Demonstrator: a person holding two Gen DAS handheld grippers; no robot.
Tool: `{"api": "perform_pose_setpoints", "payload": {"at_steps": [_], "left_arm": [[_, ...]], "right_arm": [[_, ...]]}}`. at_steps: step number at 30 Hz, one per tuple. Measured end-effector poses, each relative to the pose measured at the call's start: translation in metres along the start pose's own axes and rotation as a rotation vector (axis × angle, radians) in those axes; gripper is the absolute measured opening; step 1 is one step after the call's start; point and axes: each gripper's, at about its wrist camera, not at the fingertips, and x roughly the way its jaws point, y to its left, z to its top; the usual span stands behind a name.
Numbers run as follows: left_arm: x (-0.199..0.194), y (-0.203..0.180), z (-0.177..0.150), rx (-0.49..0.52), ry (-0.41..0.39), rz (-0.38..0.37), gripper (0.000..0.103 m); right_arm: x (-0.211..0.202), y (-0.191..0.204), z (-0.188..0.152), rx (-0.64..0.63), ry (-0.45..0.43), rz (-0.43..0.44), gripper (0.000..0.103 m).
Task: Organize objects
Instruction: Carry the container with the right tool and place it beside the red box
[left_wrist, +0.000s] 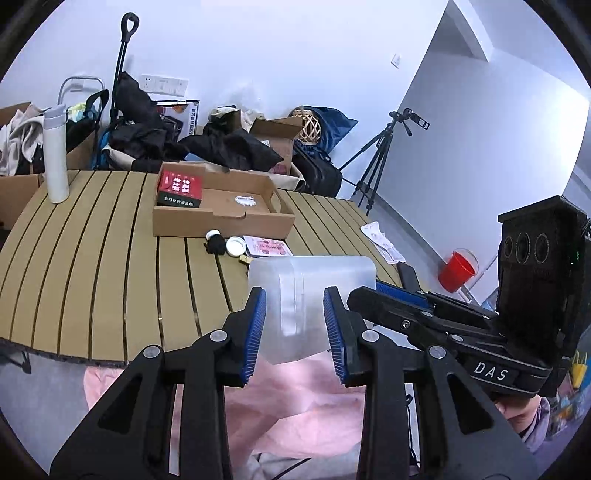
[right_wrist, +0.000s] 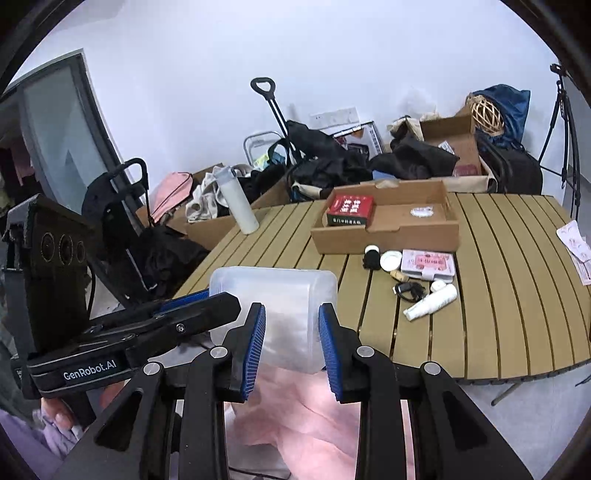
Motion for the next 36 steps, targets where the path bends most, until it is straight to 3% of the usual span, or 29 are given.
{"api": "perform_pose_setpoints", "payload": {"at_steps": [3, 5, 11, 15, 19, 25, 28, 31, 34, 36], "left_arm": [[0.009, 0.003, 0.024, 0.015, 0.016, 0.016, 0.029], [0.016, 0.005, 0.060, 0.035, 0.023, 0.029, 0.029], [0.046, 0.031, 0.182, 0.019, 0.055, 0.023, 0.029], [0.100, 0.069, 0.236, -0.037, 0.130, 0.053, 0.029], [0.171, 0.119, 0.246, -0.118, 0.231, 0.094, 0.029], [0.281, 0.200, 0.194, -0.214, 0.390, 0.184, 0.026], [0.303, 0.225, 0.169, -0.227, 0.448, 0.228, 0.026], [0.312, 0.229, 0.160, -0.162, 0.471, 0.312, 0.028], [0.301, 0.221, 0.162, -0.104, 0.452, 0.335, 0.043], [0.276, 0.209, 0.174, -0.099, 0.392, 0.317, 0.074]], "right_arm": [[0.007, -0.004, 0.017, -0.003, -0.004, -0.004, 0.033], [0.016, -0.007, 0.044, -0.011, -0.011, -0.009, 0.033], [0.048, -0.020, 0.161, -0.020, -0.027, 0.017, 0.033], [0.104, -0.040, 0.224, -0.004, 0.059, 0.017, 0.033], [0.188, -0.079, 0.246, 0.068, 0.207, 0.020, 0.033], [0.322, -0.138, 0.198, 0.206, 0.416, -0.003, 0.033], [0.366, -0.156, 0.168, 0.255, 0.502, 0.019, 0.032], [0.387, -0.156, 0.154, 0.268, 0.543, 0.038, 0.032], [0.389, -0.150, 0.154, 0.215, 0.548, 0.005, 0.032], [0.374, -0.145, 0.162, 0.155, 0.526, -0.033, 0.033]]}}
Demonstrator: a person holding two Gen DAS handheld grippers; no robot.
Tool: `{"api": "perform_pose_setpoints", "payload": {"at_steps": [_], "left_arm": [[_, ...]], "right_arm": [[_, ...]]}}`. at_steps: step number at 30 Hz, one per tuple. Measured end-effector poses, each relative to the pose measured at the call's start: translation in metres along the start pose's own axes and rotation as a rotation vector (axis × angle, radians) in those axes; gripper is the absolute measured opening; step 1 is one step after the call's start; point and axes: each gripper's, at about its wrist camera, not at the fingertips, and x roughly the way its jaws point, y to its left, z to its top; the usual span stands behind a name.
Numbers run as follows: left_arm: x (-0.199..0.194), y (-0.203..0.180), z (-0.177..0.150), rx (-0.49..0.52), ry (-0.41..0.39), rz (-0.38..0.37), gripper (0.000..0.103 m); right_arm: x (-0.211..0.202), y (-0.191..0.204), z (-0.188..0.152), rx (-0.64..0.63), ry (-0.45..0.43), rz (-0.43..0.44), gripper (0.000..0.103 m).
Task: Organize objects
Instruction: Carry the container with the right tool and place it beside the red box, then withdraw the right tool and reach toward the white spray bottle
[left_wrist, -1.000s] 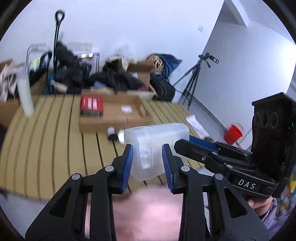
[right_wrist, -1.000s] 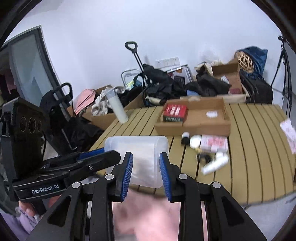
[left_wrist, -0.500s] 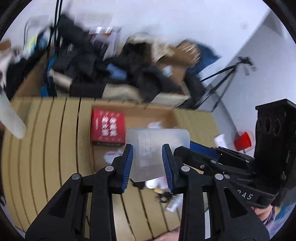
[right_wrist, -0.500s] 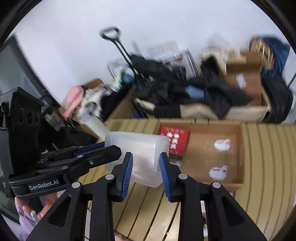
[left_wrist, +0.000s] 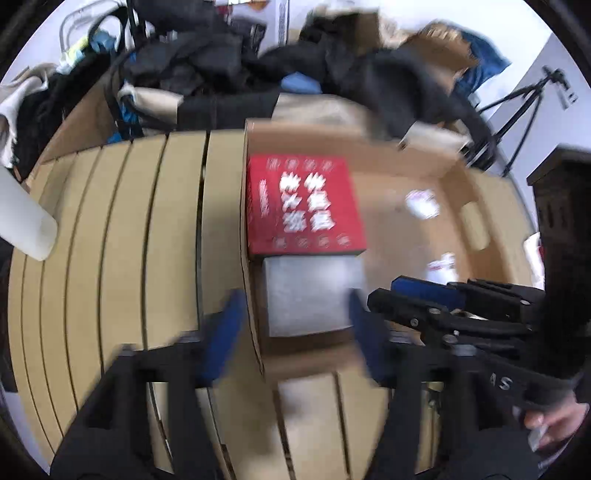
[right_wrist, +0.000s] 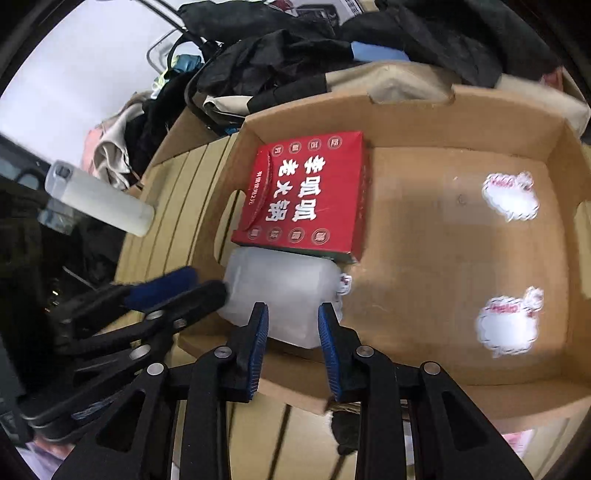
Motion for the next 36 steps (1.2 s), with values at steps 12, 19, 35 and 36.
{"api": "perform_pose_setpoints", "payload": {"at_steps": [12, 19, 35, 36], "left_arm": [[-0.217, -0.034, -0.034, -0.004, -0.252, 0.154, 0.103], [-0.284, -0.072, -0.115, 0.087, -0.358, 0.161, 0.103], [-0.279, -0.095, -0.396, 0.270, -0.493, 0.124, 0.103], [-0.277, -0.096, -0.395, 0.261, -0.495, 0.121, 0.103]], "right_arm": [[-0.239, 0.036, -0.058, -0.158, -0.302, -0.301, 0.093], [-0.309, 0.055, -0.150, -0.216, -0.401, -0.295, 0.093], [-0.290, 0.060, -0.454, -0.269, -0.549, -0.180, 0.093], [-0.288, 0.058, -0.453, -0.264, -0.544, -0.203, 0.093]]}}
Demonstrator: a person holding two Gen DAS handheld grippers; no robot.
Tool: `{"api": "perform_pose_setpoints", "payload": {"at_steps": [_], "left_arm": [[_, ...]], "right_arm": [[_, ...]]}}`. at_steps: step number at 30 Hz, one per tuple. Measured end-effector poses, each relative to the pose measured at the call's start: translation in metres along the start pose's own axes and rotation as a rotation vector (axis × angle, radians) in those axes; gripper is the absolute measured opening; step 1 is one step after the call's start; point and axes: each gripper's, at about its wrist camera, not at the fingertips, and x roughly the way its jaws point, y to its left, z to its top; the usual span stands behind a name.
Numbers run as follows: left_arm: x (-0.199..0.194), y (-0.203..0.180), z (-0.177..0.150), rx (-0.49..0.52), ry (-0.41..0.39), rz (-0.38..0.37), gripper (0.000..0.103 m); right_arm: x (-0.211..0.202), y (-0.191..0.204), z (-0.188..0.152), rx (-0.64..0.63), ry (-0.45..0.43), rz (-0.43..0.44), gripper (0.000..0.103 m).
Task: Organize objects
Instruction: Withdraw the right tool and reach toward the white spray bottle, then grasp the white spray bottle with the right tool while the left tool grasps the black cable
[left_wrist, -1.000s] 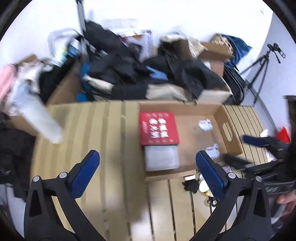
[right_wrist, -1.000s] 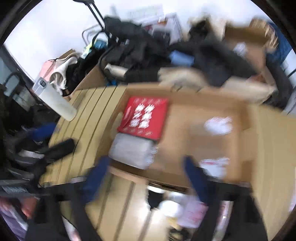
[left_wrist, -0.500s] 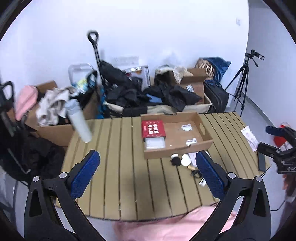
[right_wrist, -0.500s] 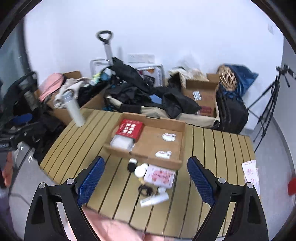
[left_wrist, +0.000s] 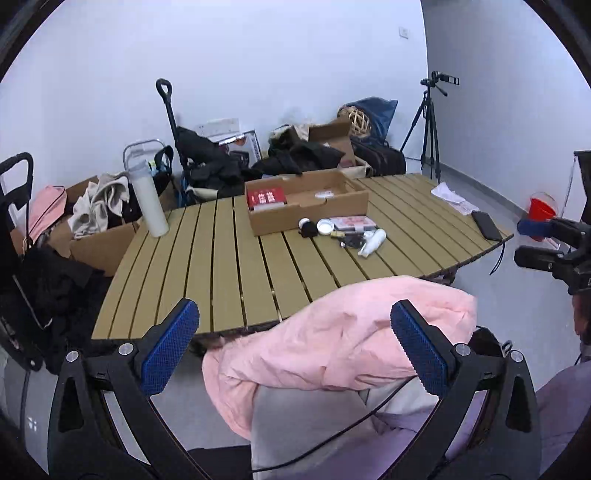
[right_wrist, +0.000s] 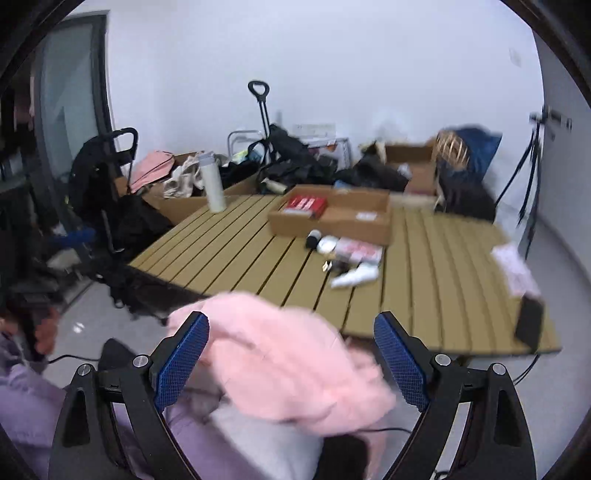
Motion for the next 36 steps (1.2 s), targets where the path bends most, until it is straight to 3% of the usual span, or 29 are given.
{"api": "perform_pose_setpoints", "payload": {"at_steps": [4, 8, 11, 14, 19, 21, 23, 26, 31, 33, 34, 35, 36], "left_arm": [[0.011, 0.002, 0.005, -0.046, 0.011, -0.038, 0.103], [0.028, -0.004, 0.006, -0.037, 0.017, -0.050, 0.103], [0.074, -0.008, 0.019, -0.082, 0.076, -0.188, 0.103], [0.138, -0.023, 0.033, -0.058, 0.159, -0.215, 0.103], [0.240, -0.031, 0.058, -0.086, 0.232, -0.246, 0.092], [0.279, -0.030, 0.063, -0.125, 0.286, -0.257, 0.080], [0.314, -0.032, 0.062, -0.155, 0.350, -0.296, 0.079], [0.349, -0.043, 0.066, -0.122, 0.423, -0.335, 0.077], [0.395, -0.050, 0.069, -0.138, 0.459, -0.346, 0.061], [0.412, -0.052, 0.063, -0.153, 0.498, -0.371, 0.037], [0.411, -0.055, 0.061, -0.144, 0.477, -0.360, 0.035], [0.408, -0.059, 0.060, -0.120, 0.464, -0.352, 0.016], [0.408, -0.064, 0.058, -0.101, 0.486, -0.367, 0.015]], "right_arm": [[-0.001, -0.011, 0.002, 0.047, -0.047, 0.029, 0.093], [0.013, -0.019, -0.005, 0.054, -0.030, -0.007, 0.093], [0.040, -0.039, -0.007, 0.129, 0.007, 0.018, 0.093], [0.074, -0.069, -0.006, 0.224, 0.061, 0.072, 0.093], [0.153, -0.108, 0.010, 0.310, 0.170, 0.046, 0.065], [0.187, -0.118, 0.016, 0.340, 0.200, 0.039, 0.063], [0.226, -0.130, 0.021, 0.418, 0.227, 0.037, 0.063], [0.267, -0.141, 0.023, 0.517, 0.245, 0.029, 0.063], [0.313, -0.148, 0.030, 0.503, 0.251, -0.087, 0.054], [0.323, -0.154, 0.025, 0.500, 0.264, -0.113, 0.047], [0.323, -0.154, 0.025, 0.484, 0.256, -0.130, 0.039], [0.323, -0.153, 0.024, 0.459, 0.266, -0.152, 0.035], [0.321, -0.151, 0.022, 0.423, 0.274, -0.165, 0.031]]}}
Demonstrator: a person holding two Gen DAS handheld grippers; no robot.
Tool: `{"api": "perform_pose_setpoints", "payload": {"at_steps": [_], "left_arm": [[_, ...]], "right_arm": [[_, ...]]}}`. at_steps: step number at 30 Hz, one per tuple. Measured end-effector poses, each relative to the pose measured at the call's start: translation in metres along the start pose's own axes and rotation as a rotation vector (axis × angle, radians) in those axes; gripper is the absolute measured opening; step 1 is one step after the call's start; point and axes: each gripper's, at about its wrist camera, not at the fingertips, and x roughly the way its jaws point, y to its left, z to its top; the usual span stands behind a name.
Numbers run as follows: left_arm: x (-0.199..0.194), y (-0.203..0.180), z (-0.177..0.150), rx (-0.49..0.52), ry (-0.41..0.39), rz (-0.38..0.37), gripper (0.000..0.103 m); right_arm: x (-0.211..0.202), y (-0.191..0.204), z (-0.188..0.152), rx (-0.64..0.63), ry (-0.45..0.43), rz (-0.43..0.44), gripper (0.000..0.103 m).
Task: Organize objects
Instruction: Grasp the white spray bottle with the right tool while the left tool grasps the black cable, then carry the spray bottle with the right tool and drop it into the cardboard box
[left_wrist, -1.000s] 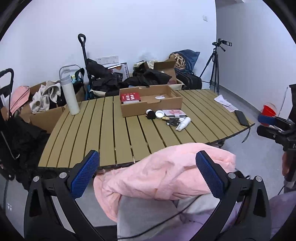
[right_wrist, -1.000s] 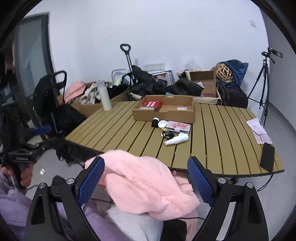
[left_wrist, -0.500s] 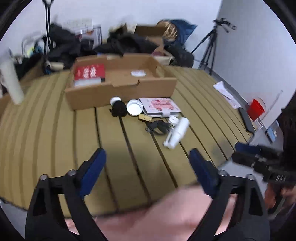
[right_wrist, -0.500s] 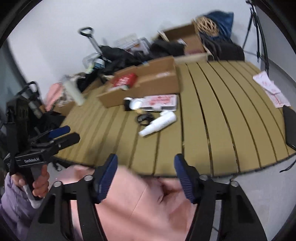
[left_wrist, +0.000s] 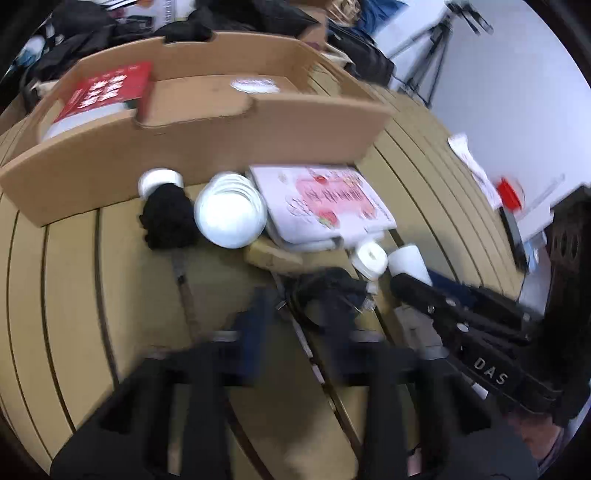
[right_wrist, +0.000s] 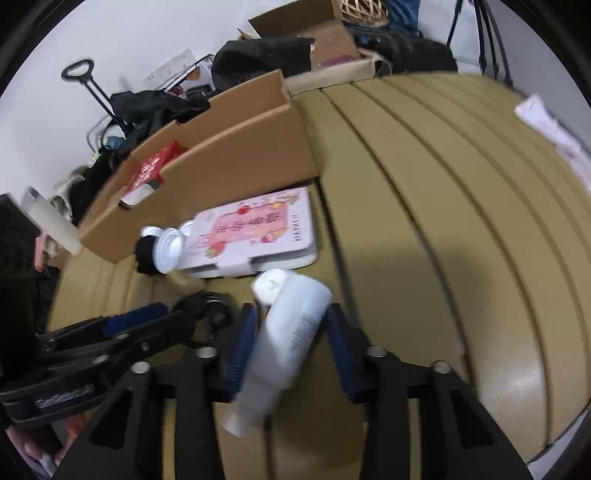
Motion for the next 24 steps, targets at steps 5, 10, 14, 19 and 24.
{"api": "perform_pose_setpoints", "payload": {"at_steps": [5, 10, 14, 19, 24], "left_arm": [[-0.011, -0.007, -0.013, 0.002, -0.008, 0.021, 0.012], [-0.078, -0.016, -0.042, -0.019, -0.084, 0.040, 0.010], [-0.158, -0.020, -0.080, -0.069, -0.192, 0.022, 0.010], [-0.242, -0.025, -0.131, -0.081, -0.307, 0.023, 0.010], [-0.271, -0.027, -0.148, -0.089, -0.354, 0.045, 0.010]], "right_arm": [[-0.009, -0.003, -0.004, -0.033, 0.017, 0.006, 0.031], [-0.055, 0.000, -0.016, -0.045, -0.027, 0.054, 0.030], [-0.124, 0.005, -0.038, -0.084, -0.096, 0.098, 0.030], [-0.201, 0.015, -0.081, -0.141, -0.164, 0.136, 0.030], [-0.227, 0.029, -0.093, -0.174, -0.206, 0.164, 0.030]]}}
